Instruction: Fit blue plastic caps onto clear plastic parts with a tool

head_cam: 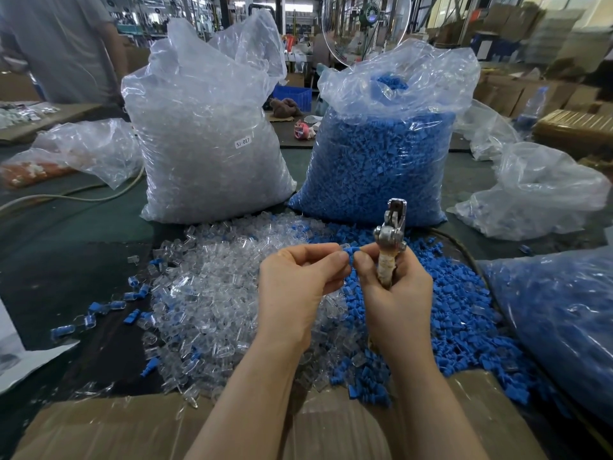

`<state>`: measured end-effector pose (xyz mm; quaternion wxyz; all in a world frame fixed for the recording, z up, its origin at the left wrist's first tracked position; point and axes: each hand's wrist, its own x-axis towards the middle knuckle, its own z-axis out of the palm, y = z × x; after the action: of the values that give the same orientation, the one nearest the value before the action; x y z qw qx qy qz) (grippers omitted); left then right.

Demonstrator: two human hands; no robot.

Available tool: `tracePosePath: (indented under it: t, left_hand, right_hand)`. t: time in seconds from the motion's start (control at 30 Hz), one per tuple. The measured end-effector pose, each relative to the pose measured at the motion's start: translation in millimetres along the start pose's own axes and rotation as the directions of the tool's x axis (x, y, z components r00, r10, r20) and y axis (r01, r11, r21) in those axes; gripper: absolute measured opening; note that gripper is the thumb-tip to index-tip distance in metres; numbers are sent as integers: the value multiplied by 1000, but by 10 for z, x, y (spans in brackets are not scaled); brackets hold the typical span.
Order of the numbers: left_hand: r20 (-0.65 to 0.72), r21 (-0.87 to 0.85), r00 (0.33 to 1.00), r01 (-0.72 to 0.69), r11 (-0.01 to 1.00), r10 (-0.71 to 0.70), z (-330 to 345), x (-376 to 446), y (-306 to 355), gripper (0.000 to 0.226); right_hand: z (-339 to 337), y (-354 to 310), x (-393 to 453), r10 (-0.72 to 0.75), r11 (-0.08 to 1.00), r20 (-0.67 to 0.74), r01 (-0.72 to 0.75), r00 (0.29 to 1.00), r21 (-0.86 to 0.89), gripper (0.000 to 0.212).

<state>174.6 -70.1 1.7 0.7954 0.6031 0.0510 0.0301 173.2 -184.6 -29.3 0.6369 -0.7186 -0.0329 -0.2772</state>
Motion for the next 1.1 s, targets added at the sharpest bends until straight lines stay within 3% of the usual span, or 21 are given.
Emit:
tracePosePath:
  t: [0.47,1.1]
  left_hand:
    - [18,17,1000,-18,1000,17,31,-14,-1,10]
    - [-27,181,991,-126,975,133,56,-3,-69,11]
  right_hand:
    - [1,-7,-5,8,997,-32,-10,999,-77,11]
    - [-5,14,19,94,991,-1,-94,996,-93,14]
